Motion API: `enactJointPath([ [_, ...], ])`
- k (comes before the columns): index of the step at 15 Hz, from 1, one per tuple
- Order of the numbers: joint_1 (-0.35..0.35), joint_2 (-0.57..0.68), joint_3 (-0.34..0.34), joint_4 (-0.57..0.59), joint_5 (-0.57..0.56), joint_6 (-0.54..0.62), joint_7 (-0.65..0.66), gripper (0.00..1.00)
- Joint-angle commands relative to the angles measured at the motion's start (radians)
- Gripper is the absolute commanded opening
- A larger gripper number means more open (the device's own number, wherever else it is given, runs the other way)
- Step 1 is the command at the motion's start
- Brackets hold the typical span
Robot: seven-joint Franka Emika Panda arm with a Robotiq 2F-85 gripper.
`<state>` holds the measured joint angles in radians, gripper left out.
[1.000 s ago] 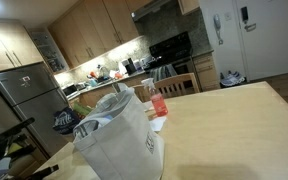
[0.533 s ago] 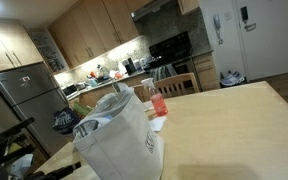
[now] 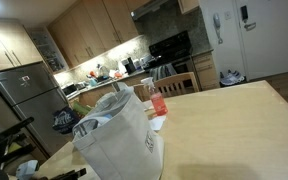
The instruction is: Move the bag backwards
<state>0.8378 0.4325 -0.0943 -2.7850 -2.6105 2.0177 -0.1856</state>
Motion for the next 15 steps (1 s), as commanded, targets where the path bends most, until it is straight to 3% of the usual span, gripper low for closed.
enactJointPath([
  [1,0.003,-0.027,0.001,0.024,0.003,0.046,-0.038,1.0],
  [6,0.013,-0.225,-0.016,-0.022,0.008,0.089,-0.091,1.0],
  [10,0.023,-0.343,-0.038,-0.017,0.075,0.065,-0.184,1.0],
  [11,-0.112,-0.357,0.084,-0.01,0.075,0.048,-0.211,1.0],
  [15,-0.257,-0.36,0.194,0.006,0.136,0.019,-0.227,1.0],
])
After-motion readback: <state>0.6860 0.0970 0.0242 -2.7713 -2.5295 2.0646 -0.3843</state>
